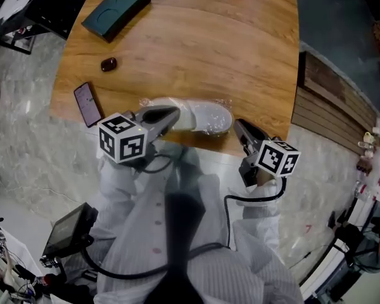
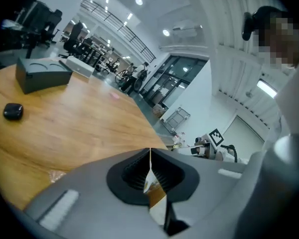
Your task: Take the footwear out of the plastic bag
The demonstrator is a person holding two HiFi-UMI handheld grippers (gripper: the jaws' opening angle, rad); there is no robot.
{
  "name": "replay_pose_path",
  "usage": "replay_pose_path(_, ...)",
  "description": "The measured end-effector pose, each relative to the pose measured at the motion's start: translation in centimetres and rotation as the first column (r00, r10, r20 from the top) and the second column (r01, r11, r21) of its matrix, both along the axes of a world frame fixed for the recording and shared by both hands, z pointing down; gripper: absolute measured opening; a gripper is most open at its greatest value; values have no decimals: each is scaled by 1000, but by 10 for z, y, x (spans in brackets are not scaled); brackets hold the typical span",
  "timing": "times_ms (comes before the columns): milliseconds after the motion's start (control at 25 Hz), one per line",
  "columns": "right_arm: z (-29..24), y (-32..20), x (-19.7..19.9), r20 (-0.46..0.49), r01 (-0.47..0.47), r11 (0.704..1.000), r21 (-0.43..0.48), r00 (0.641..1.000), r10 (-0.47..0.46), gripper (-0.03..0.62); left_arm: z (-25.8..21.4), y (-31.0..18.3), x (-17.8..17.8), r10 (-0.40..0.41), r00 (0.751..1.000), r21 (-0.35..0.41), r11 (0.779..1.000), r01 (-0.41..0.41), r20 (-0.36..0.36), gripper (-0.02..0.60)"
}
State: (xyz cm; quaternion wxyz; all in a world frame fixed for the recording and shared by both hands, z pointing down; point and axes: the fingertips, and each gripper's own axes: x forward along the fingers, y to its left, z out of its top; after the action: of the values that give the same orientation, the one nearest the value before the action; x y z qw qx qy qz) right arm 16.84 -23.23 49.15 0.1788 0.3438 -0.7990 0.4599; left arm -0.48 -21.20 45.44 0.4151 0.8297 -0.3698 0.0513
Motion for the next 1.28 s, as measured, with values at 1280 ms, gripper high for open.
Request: replay_pose_path(1280,90,8,13,434,539,752,-380,821,-369,114,153,28,-74,253,967,-502,834,-228,-19,184)
